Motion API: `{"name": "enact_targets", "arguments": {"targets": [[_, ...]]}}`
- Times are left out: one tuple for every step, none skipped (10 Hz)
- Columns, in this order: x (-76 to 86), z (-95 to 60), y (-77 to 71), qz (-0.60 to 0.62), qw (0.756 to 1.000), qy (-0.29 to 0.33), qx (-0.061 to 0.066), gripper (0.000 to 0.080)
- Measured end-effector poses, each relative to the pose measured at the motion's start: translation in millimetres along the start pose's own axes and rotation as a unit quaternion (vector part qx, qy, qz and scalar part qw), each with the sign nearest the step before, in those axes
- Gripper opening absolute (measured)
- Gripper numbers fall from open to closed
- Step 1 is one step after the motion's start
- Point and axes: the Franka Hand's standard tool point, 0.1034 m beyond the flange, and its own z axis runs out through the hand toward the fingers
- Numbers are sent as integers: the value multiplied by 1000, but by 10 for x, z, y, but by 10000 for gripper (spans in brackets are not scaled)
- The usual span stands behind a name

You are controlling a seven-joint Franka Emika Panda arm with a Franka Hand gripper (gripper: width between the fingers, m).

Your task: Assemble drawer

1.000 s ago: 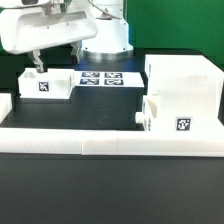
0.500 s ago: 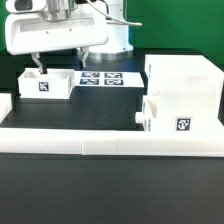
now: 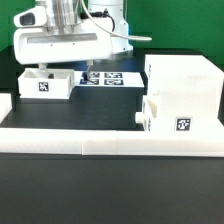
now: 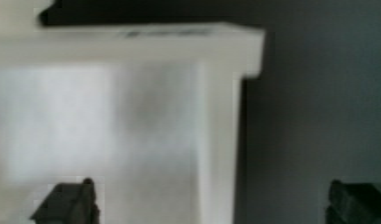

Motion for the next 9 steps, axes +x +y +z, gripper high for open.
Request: {"name": "enact_targets", "arguments": {"targets": [[-66, 52, -43, -5, 1000, 1, -3, 649], [-115, 83, -85, -10, 1000, -1, -3, 649], [-145, 94, -98, -12, 1000, 1, -5, 649], [-186, 104, -106, -14, 1000, 0, -6, 649], [-202, 107, -98, -17, 1000, -1, -6, 649], [-206, 105, -64, -23, 1000, -1, -7, 649], [-206, 103, -44, -24, 1000, 0, -8, 649], [-208, 103, -37, -25, 1000, 0, -9, 540], [-206, 103, -41, -25, 1000, 0, -9, 405]]}}
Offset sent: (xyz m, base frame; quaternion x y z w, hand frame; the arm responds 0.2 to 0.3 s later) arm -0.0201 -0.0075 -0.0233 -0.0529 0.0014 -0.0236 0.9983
